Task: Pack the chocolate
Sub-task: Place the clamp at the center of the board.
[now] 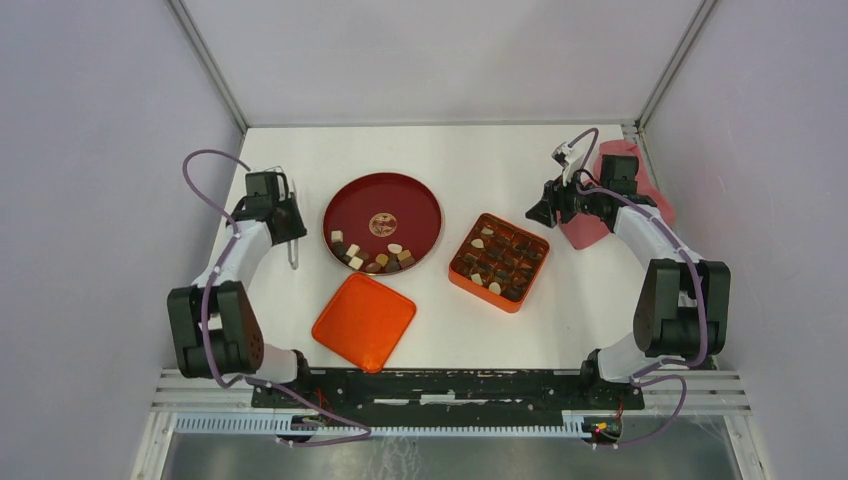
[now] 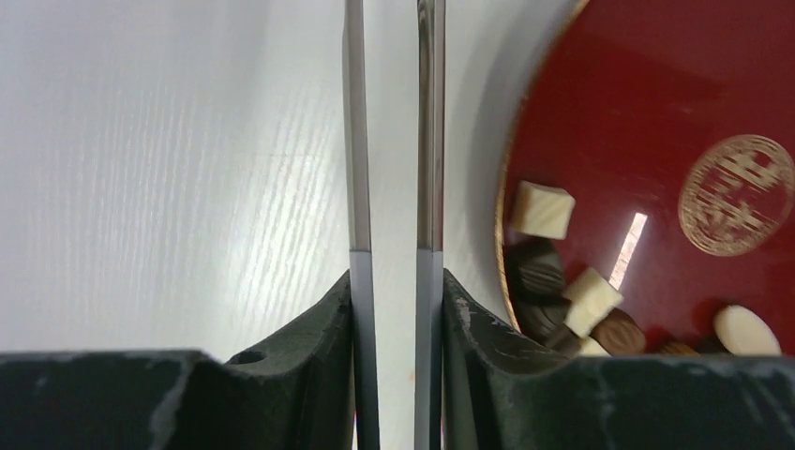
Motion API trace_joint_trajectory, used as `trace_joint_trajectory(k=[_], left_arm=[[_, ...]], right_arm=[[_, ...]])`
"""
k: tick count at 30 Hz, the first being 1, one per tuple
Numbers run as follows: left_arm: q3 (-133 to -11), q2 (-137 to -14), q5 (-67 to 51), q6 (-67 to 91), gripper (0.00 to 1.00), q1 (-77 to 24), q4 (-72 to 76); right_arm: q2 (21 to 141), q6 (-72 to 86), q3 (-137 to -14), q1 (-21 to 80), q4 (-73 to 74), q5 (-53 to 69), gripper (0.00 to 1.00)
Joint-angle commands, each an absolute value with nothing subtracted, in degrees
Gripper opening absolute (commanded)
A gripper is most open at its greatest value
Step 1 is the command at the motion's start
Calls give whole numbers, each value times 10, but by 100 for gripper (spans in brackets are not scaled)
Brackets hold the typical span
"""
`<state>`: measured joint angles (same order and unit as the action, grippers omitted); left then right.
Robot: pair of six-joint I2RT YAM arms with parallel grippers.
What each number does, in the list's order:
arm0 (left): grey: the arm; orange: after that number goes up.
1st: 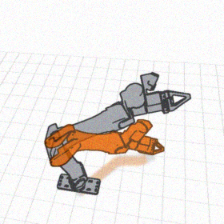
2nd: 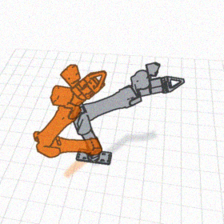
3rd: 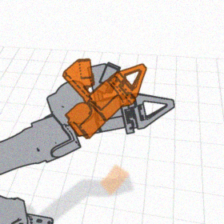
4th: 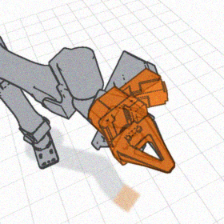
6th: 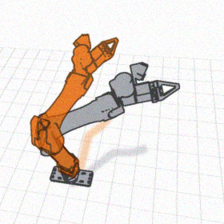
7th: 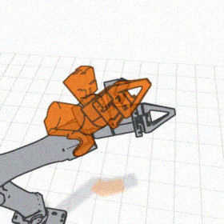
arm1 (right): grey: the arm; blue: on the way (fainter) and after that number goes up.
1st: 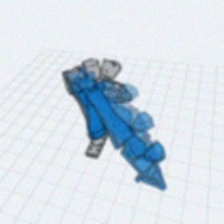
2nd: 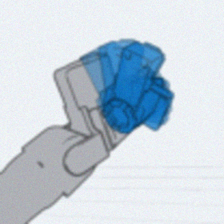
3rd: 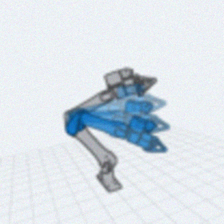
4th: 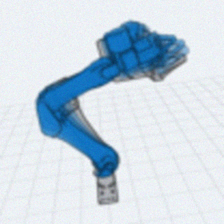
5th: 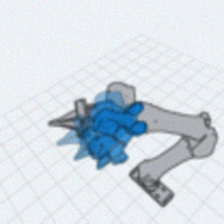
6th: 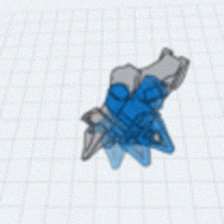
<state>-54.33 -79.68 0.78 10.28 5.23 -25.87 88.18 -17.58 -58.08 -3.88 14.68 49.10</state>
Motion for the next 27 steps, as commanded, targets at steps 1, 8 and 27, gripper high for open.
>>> trace_joint_trajectory(k=[1, 8, 27], left_arm=[[-547, -856, -13, 61, 38, 80, -160], [-573, -964, -49, 85, 48, 119, -165], [-630, -983, 9, 101, 67, 154, -245]], right_arm=[[883, -175, -606, -41, 146, 508, 57], [885, -174, -606, -41, 145, 508, 57], [882, -202, -619, -41, 174, 501, 58]])
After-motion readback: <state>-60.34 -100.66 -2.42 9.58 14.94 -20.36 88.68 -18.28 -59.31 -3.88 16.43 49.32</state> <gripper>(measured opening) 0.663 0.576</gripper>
